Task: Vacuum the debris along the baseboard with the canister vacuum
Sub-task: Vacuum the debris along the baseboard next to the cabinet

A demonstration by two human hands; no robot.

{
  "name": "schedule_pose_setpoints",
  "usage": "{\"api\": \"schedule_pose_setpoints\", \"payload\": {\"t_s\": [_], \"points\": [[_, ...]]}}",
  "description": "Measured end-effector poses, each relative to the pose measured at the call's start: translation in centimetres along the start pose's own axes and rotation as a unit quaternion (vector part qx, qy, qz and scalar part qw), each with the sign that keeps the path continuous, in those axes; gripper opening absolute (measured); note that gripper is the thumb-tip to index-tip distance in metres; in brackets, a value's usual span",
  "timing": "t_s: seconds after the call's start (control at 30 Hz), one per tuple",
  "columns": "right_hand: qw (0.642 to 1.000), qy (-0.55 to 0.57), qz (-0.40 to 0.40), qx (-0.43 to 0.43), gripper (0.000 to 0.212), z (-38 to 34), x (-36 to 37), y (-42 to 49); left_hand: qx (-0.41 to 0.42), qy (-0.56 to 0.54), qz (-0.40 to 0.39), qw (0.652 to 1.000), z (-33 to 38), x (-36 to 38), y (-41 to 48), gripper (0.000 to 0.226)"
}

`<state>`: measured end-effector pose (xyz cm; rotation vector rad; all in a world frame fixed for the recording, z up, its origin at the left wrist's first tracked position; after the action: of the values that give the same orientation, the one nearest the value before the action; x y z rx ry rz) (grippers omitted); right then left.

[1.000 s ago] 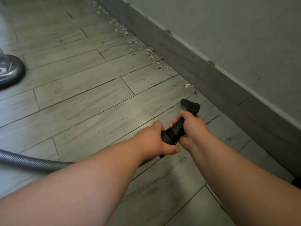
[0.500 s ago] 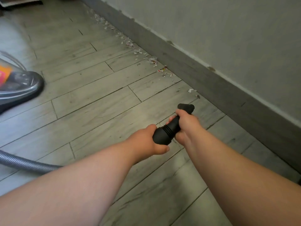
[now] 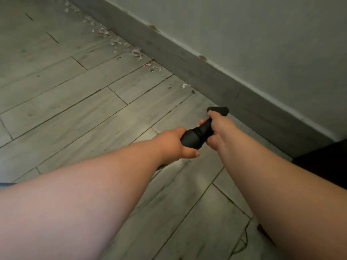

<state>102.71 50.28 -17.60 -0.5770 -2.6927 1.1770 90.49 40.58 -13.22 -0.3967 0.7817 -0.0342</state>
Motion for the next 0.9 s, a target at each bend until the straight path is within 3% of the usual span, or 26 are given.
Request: {"api": "schedule_pose_setpoints", "payload": {"t_s": [0.4,0.9], "points": [[0.994,-0.081,0.066,-0.024,0.044,2.9,-7.3,-3.0,0.026,-0.017,-0.037,0.999,0.2,4.3,-5.2,0.049],[0.992,-0.123,0.036,-0.006,0.040,9.0,-12.9,-11.1,0.012,0.083,-0.025,0.996,-1.0,5.4,-16.4,0.049]]}}
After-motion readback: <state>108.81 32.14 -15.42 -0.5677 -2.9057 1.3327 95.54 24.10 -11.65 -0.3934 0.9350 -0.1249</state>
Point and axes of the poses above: each hand's wrist, its own y-axis towards the middle knuckle, its own x-axis out of the palm, z = x × y, the point moved 3 cm from there along y, towards the middle knuckle, and after that the axes turned 12 degrees about z, right-handed, at the moved point
